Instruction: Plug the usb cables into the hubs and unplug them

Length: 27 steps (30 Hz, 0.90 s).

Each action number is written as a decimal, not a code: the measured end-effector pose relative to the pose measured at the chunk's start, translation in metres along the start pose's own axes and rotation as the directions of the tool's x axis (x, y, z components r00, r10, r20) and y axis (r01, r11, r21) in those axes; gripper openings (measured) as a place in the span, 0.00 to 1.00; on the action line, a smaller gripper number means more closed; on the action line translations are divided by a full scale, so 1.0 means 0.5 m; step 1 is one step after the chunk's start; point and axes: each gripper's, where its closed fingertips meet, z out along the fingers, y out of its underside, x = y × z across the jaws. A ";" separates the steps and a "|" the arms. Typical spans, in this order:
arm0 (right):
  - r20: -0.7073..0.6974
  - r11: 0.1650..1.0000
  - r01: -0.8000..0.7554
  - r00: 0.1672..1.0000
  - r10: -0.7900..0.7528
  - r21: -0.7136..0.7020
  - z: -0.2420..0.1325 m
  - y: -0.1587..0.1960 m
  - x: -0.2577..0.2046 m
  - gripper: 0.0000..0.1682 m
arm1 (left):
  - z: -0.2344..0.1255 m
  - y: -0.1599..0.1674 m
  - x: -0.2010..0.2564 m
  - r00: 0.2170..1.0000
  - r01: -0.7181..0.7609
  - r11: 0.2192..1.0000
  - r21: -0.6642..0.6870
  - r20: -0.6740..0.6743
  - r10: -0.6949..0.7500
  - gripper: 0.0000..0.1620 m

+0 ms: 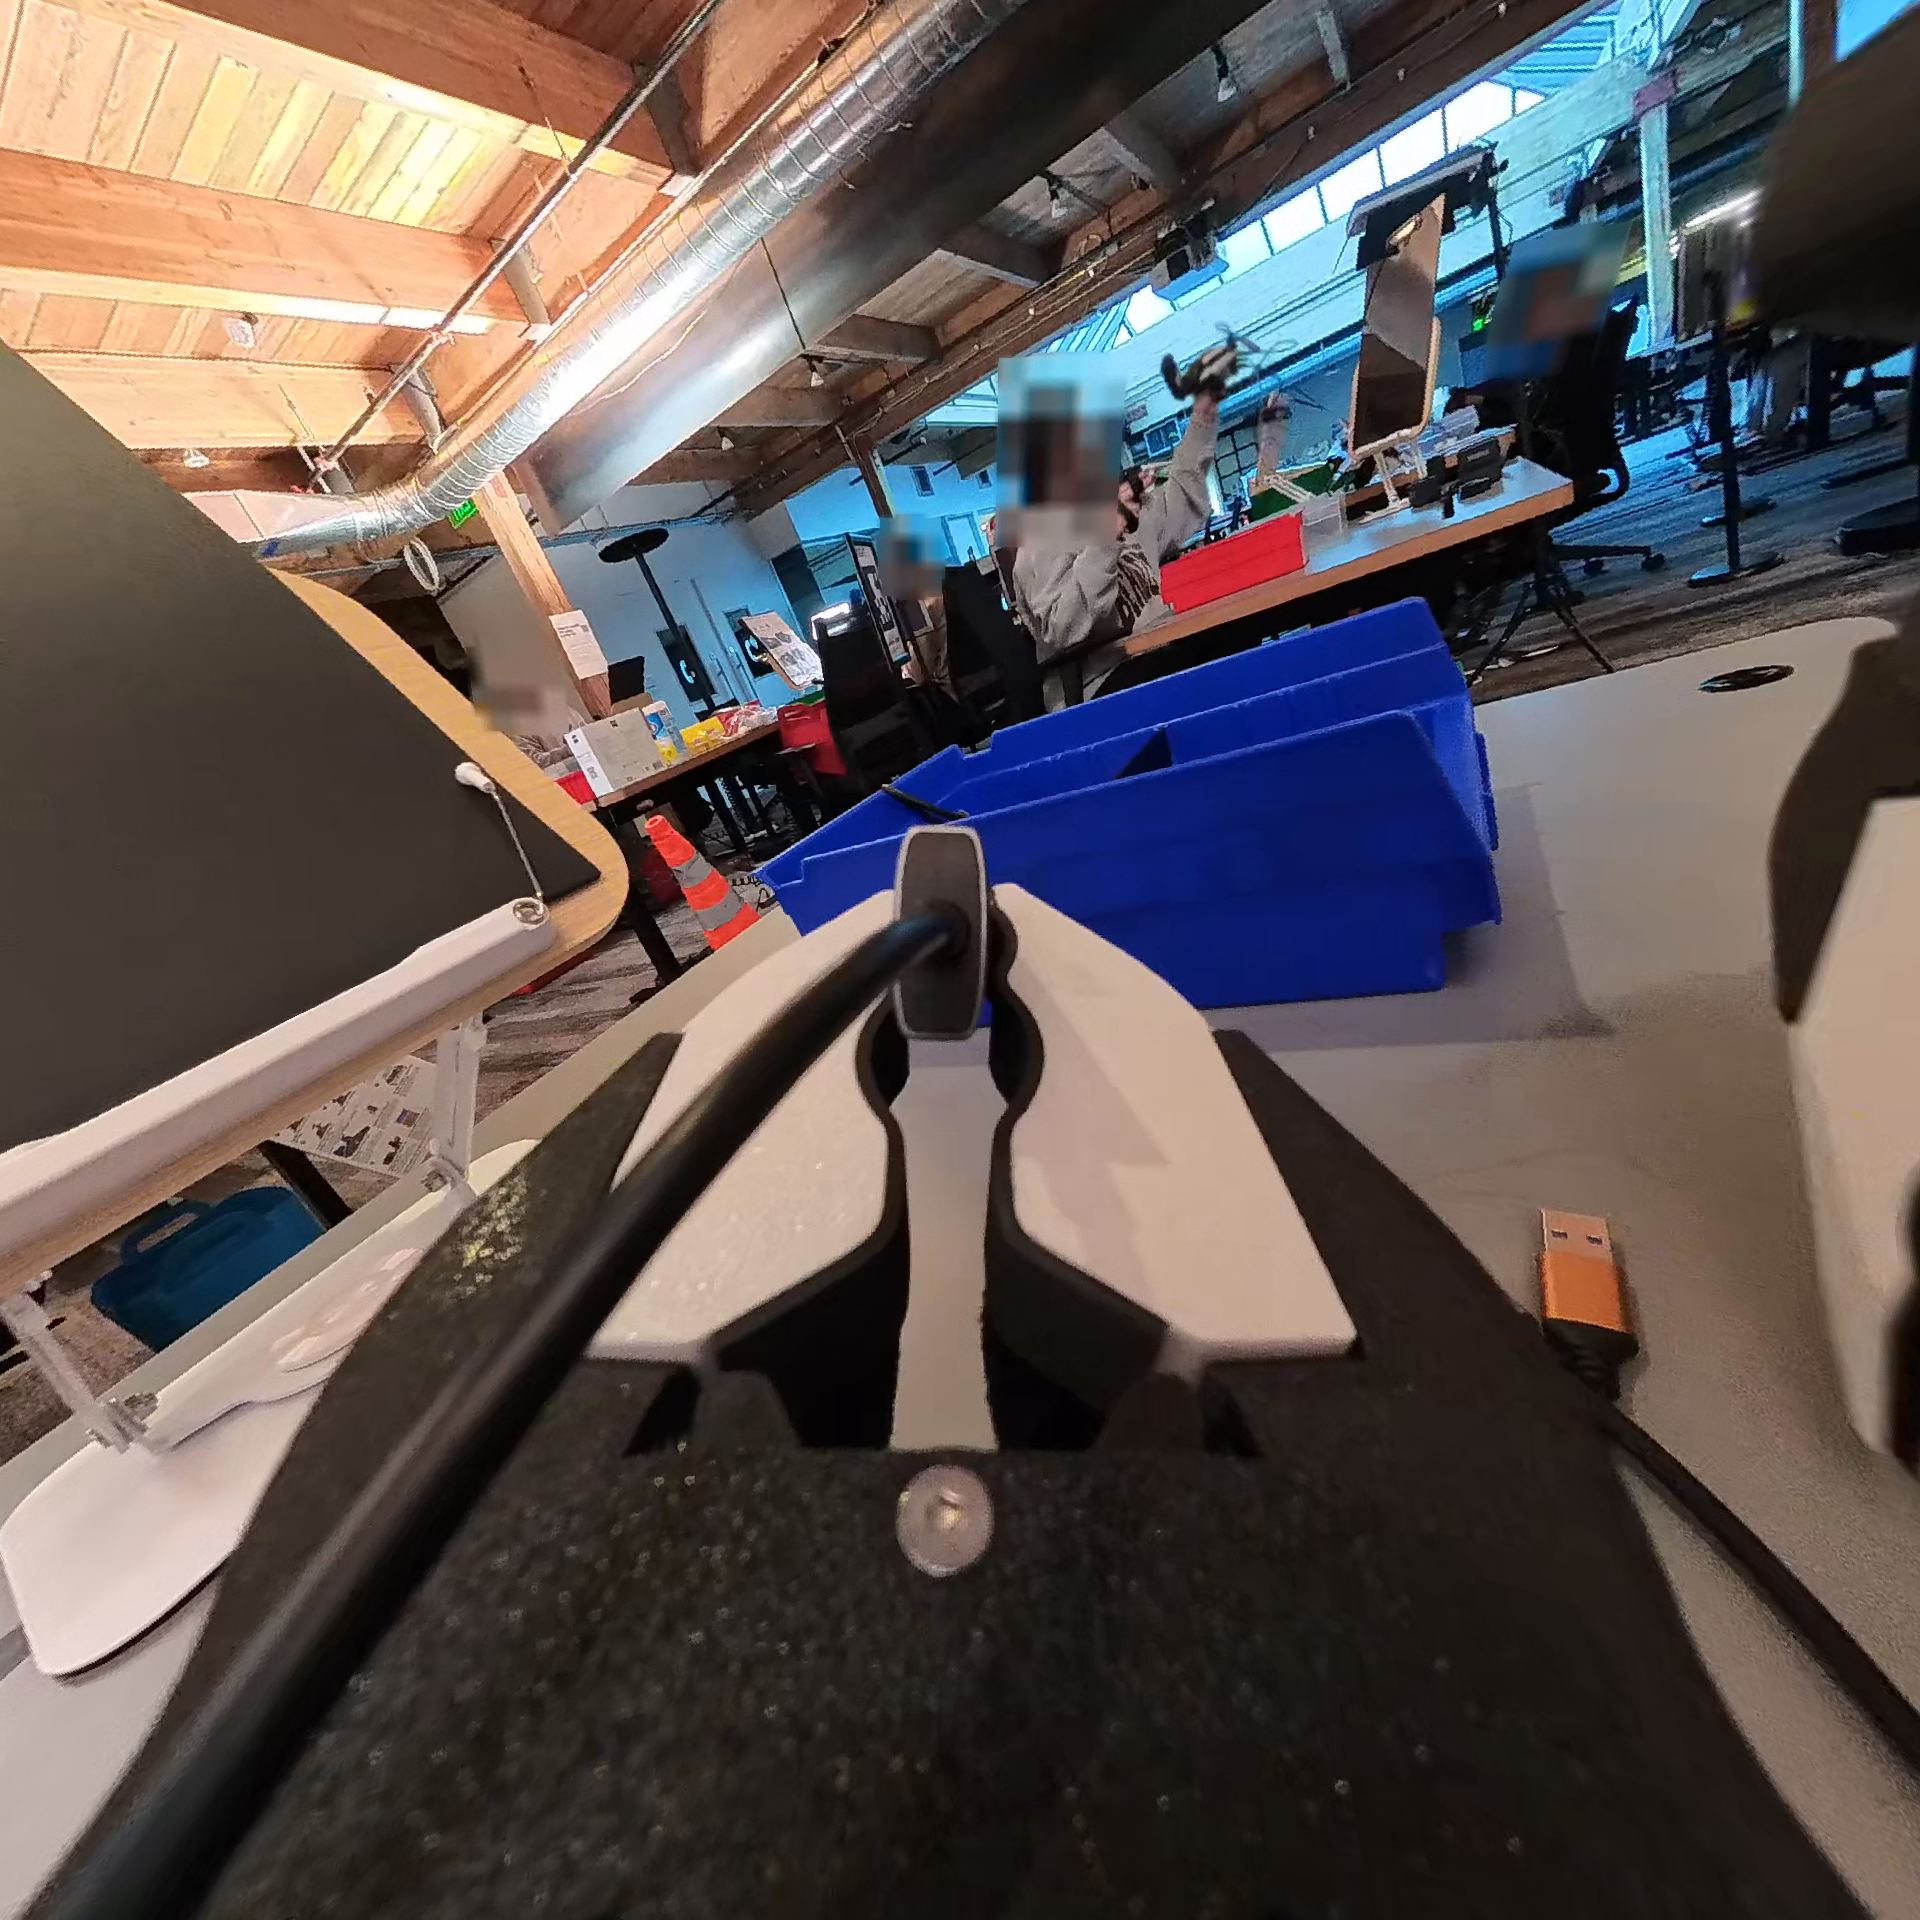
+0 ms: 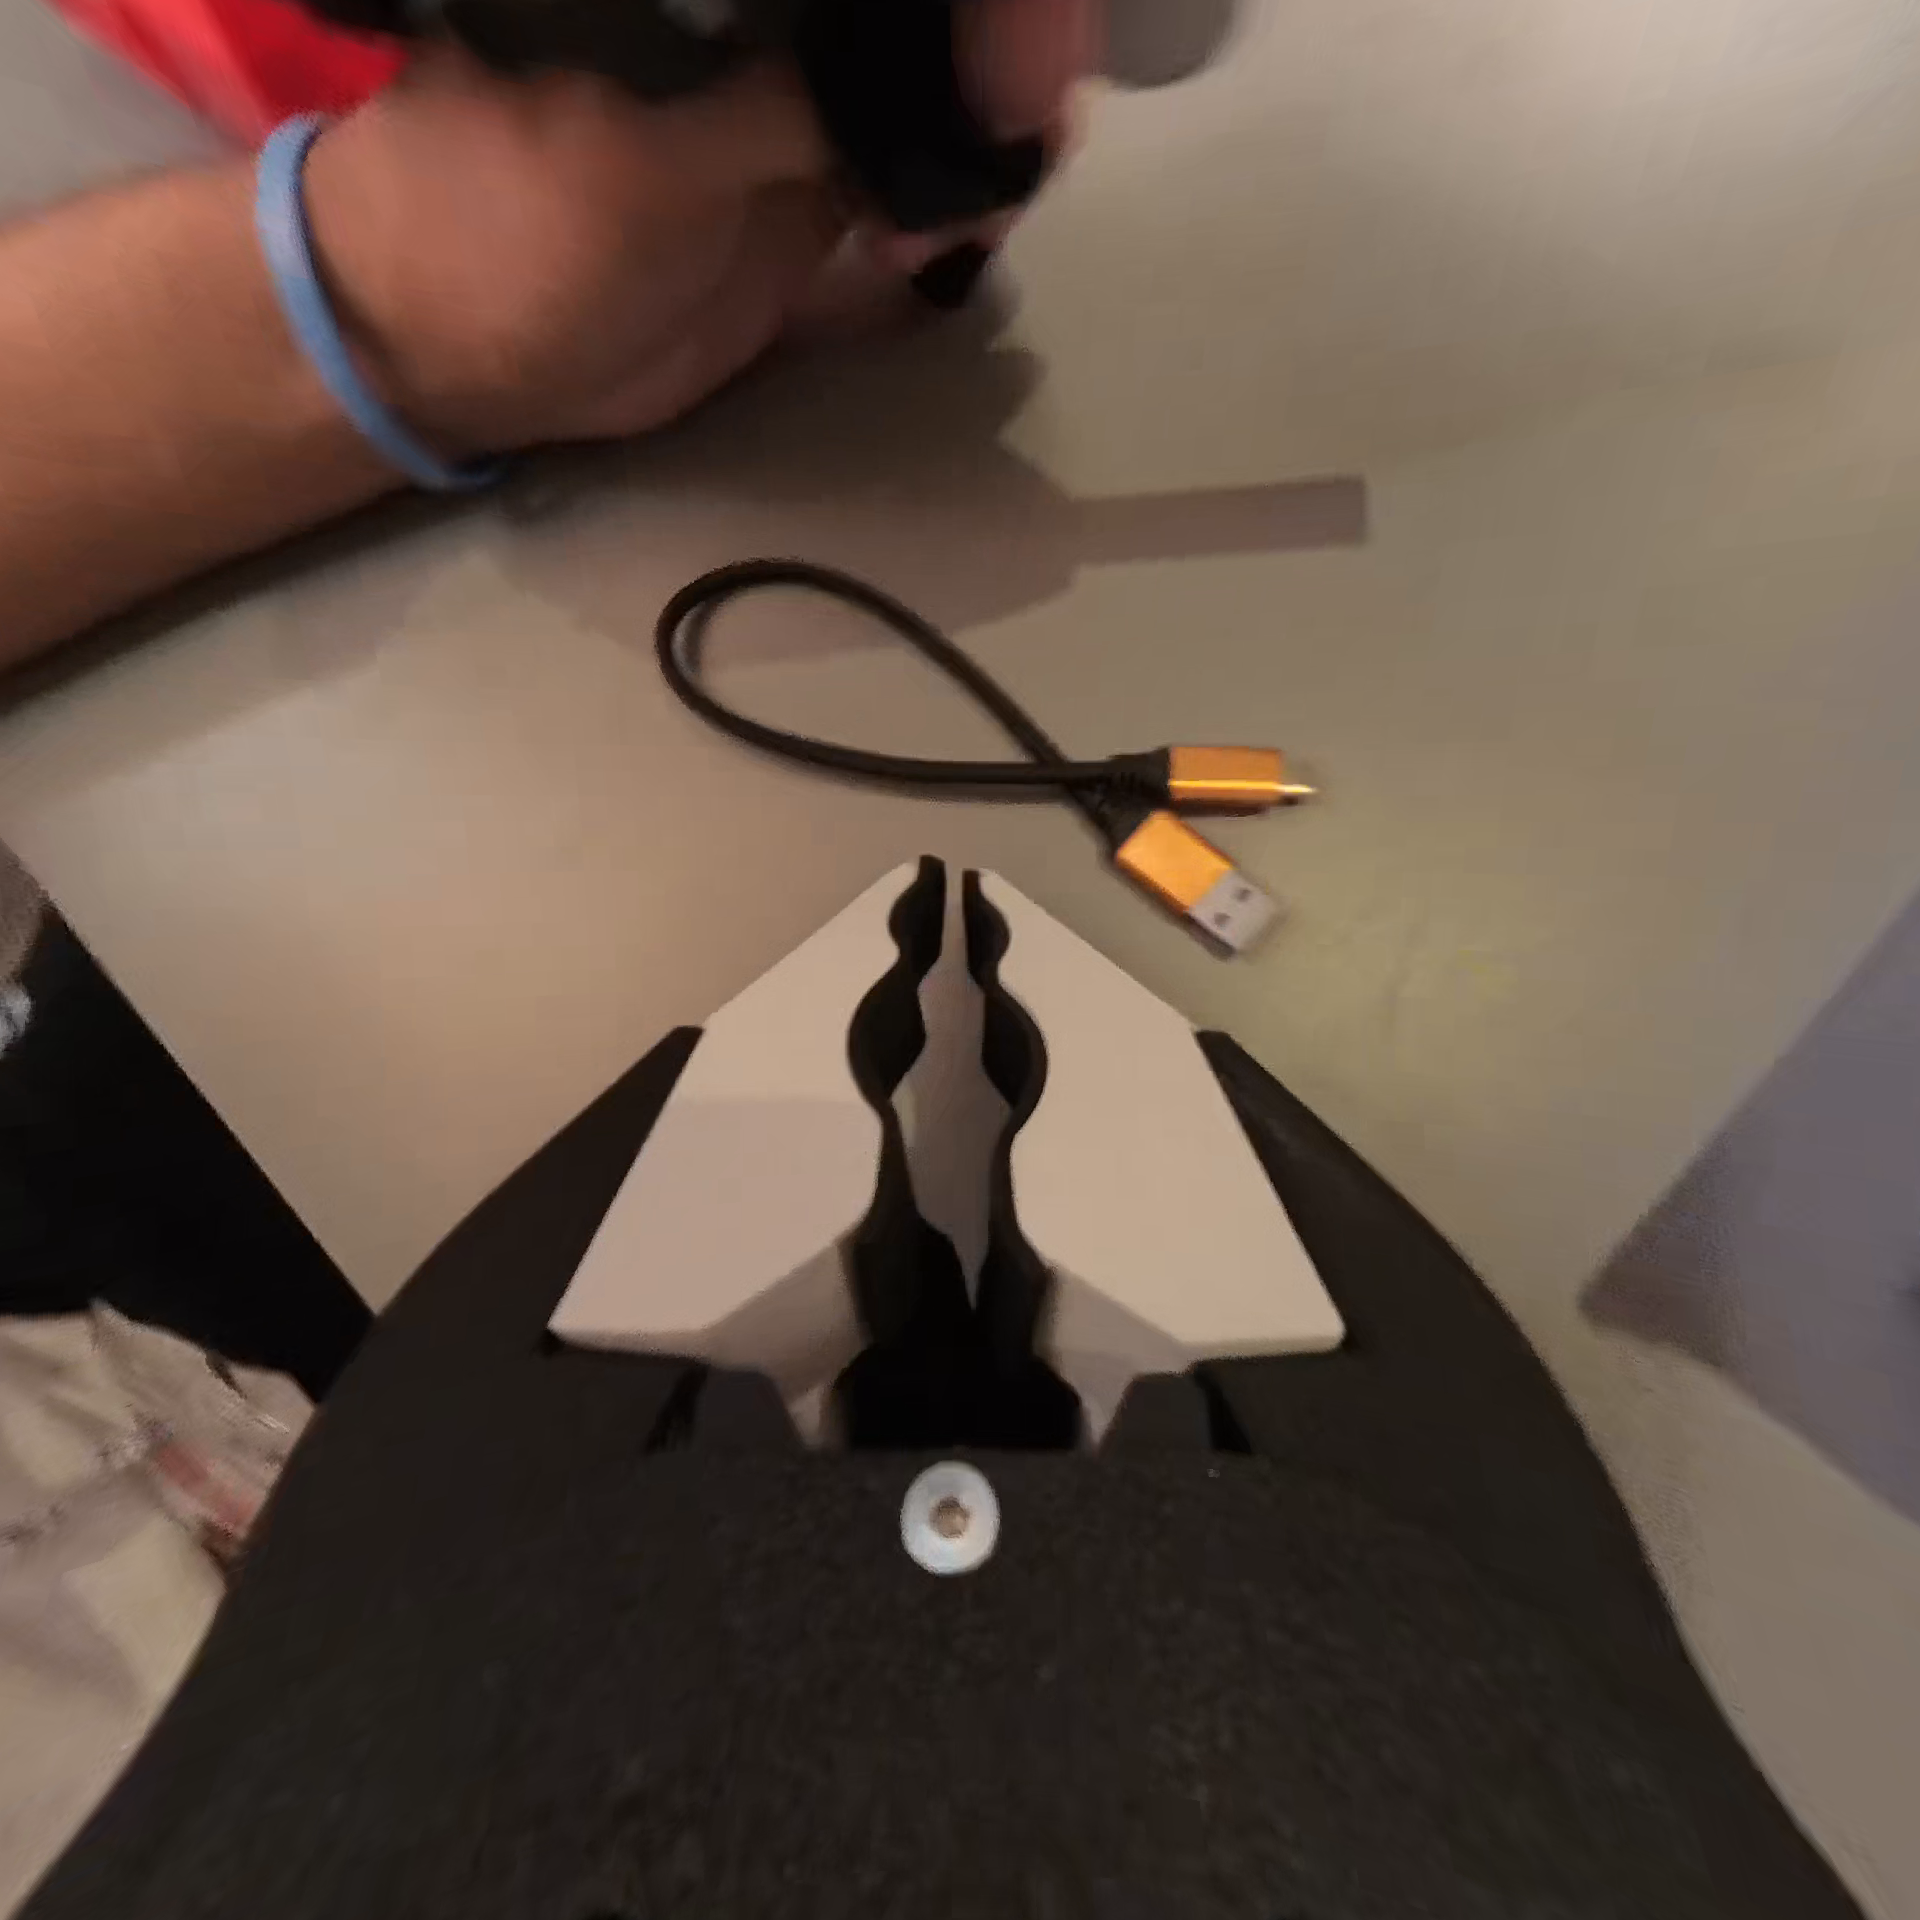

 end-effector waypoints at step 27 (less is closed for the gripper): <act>0.341 0.806 0.589 0.747 -0.571 0.060 -0.051 0.018 -0.011 0.03 | 0.001 0.000 0.005 1.000 -0.012 1.000 0.001 -0.009 0.012 0.06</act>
